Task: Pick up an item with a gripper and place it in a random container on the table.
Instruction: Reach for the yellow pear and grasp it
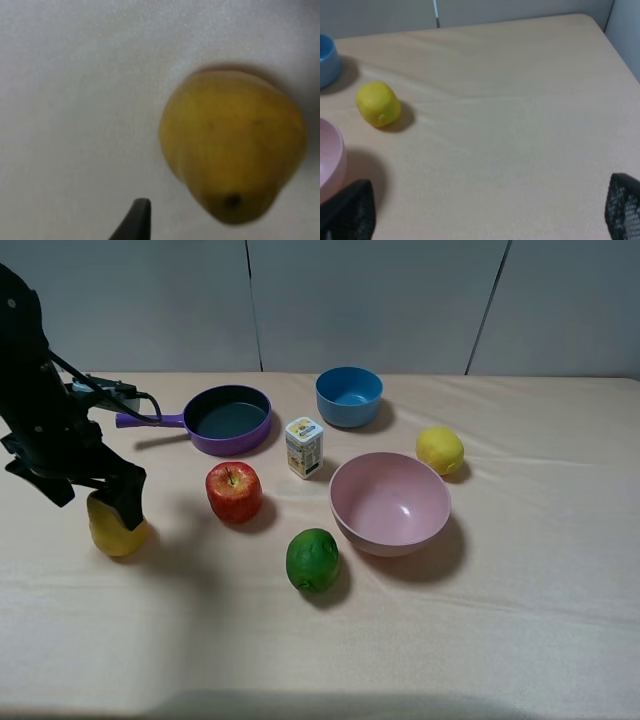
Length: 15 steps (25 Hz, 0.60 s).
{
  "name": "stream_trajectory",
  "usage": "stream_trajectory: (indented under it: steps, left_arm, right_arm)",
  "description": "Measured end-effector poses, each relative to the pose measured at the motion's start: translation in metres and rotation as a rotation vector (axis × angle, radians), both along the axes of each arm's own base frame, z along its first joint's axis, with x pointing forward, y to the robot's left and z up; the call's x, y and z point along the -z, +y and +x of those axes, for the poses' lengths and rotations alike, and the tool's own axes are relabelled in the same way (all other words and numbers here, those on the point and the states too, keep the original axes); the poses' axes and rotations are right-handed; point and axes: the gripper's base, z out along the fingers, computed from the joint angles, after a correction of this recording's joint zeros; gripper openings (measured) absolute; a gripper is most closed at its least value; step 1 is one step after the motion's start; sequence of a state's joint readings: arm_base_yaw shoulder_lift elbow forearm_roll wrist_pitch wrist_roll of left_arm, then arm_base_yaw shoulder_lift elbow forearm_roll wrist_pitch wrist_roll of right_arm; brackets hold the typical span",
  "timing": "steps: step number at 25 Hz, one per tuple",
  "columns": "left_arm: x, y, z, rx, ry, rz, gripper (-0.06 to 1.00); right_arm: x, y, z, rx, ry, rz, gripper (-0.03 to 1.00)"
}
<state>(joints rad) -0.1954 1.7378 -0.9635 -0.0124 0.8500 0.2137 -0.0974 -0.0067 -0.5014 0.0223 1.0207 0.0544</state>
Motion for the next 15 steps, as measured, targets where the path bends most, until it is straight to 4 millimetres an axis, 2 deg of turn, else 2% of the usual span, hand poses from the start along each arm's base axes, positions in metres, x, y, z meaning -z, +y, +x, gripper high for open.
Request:
stream_trajectory:
  steps: [11,15]
  left_arm:
    - [0.041,-0.002,0.013,0.0,0.021,0.005,0.97]
    - [0.045,-0.003,0.015,0.006,0.007,0.005,0.97]
  right_arm:
    - [0.0,0.0,0.0,0.0,0.0,0.0,0.69]
    - [0.0,0.0,0.0,0.0,0.0,0.0,0.69]
